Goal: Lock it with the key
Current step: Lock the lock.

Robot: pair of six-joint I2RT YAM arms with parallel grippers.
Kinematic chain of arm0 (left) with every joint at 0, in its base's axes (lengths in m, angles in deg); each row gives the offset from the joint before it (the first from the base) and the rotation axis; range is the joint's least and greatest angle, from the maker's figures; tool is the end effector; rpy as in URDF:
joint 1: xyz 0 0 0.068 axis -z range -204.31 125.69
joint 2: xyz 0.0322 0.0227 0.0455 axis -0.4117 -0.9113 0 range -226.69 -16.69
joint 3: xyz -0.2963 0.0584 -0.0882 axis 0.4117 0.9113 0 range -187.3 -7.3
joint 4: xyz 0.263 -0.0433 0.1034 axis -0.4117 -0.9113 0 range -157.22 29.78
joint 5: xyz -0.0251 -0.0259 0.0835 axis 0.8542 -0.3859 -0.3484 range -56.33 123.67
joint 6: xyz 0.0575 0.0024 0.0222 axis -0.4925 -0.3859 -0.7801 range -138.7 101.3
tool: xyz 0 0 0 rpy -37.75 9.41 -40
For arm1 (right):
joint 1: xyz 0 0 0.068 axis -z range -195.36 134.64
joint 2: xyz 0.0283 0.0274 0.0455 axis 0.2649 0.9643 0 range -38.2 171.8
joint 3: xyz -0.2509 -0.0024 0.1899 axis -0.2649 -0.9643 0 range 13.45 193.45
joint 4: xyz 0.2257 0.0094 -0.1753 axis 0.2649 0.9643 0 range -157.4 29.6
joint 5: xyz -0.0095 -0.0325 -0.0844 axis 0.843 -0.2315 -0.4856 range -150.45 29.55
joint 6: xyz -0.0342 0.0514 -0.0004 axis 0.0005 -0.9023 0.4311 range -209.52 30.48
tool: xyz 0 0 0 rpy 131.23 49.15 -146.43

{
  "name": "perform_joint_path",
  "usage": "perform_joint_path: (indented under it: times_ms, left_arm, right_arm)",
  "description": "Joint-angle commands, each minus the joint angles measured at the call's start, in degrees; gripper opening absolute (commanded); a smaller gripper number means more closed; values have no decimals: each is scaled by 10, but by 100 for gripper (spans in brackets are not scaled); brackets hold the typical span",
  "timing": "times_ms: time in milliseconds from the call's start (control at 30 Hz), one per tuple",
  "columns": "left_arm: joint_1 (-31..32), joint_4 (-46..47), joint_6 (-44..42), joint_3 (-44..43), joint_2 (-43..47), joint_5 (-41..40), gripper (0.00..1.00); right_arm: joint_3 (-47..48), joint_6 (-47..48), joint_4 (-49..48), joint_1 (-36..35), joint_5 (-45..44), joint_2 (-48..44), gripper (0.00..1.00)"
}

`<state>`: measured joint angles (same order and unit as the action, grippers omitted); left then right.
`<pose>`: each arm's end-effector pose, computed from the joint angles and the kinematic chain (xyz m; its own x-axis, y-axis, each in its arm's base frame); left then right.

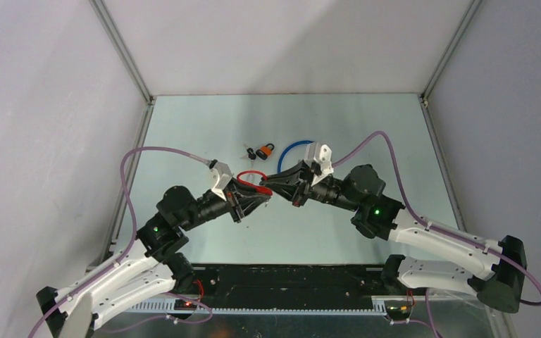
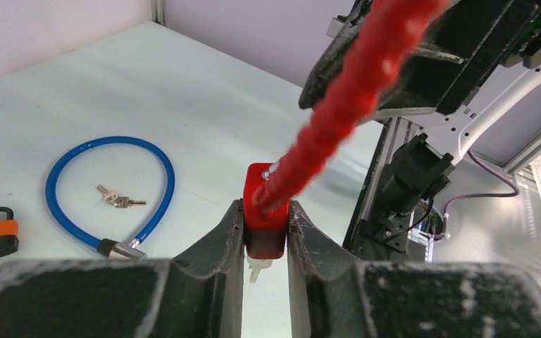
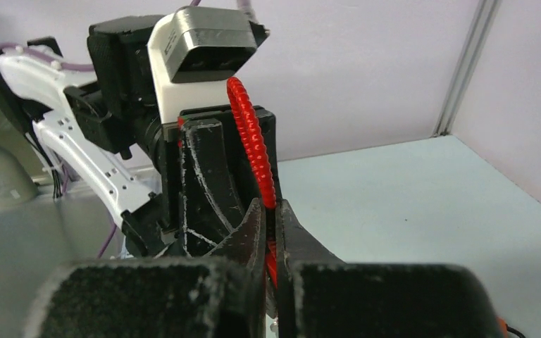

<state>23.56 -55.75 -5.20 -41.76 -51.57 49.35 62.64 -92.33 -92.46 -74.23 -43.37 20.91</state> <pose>0.0968 -0.1256 0.3555 -0.1628 -0.1549 -0.9744 0.8812 0.4214 -0.2142 0.1196 0.2246 0.4203 0.0876 0.2356 -0.9679 -0.9703 0.2403 -0.0294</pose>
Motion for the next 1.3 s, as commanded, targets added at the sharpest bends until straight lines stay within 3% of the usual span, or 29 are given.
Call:
perform_joint_path:
  times_ms: [0, 467, 800, 1000, 1267]
  left_arm:
    - [-2, 71, 0, -29, 5, -33, 0]
    - [-2, 85, -76, -9, 64, 42, 0]
    - [-2, 86, -84, -11, 58, 6, 0]
    - [-2, 87, -41, -22, 81, -70, 0]
    - [-2, 87, -20, -35, 82, -56, 0]
  right_arm:
    - [21, 21, 123, -26, 59, 24, 0]
    - [47, -74, 190, -4, 27, 57, 0]
    - [84, -52, 298, -15, 10, 86, 0]
    - [83, 18, 345, -22, 97, 80, 0]
    - [83, 51, 368, -46, 100, 106, 0]
